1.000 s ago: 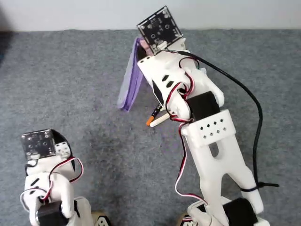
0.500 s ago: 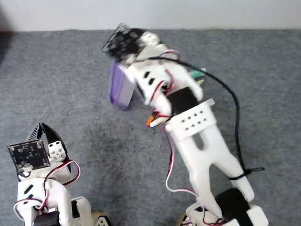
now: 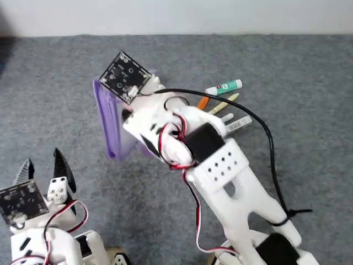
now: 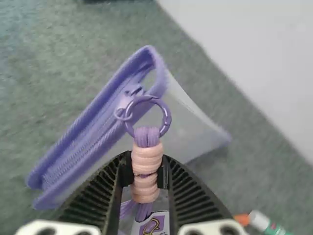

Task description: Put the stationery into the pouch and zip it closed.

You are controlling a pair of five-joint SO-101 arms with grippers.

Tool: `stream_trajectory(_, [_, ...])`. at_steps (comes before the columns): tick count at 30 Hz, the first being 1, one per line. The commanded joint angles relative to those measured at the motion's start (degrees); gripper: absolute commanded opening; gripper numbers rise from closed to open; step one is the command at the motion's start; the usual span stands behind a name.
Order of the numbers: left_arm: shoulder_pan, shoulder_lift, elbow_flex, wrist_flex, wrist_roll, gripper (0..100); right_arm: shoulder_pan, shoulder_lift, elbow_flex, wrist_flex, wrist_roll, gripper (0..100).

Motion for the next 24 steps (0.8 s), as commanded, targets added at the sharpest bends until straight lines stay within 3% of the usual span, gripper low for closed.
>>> stream_trajectory(1, [-0.7, -0.4, -2.9, 3.0, 0.8, 21, -2.1, -3.7, -1.9, 6.4, -3.6, 0.8])
stream_trajectory(9, [-0.7, -0.4, -4.0, 4.0, 0.8, 21, -4.4, -4.4, -1.8, 14.5, -8.3, 0.8])
stream_trajectory(18, [-0.4, -0.3, -11.7, 4.4, 0.5, 22, -5.5, -5.0, 7.6, 8.7, -7.8, 0.8])
stream_trajectory(24, [9.8, -0.3, -11.8, 10.8, 0.6, 30, -8.1, -4.6, 7.8, 9.3, -7.7, 0.8])
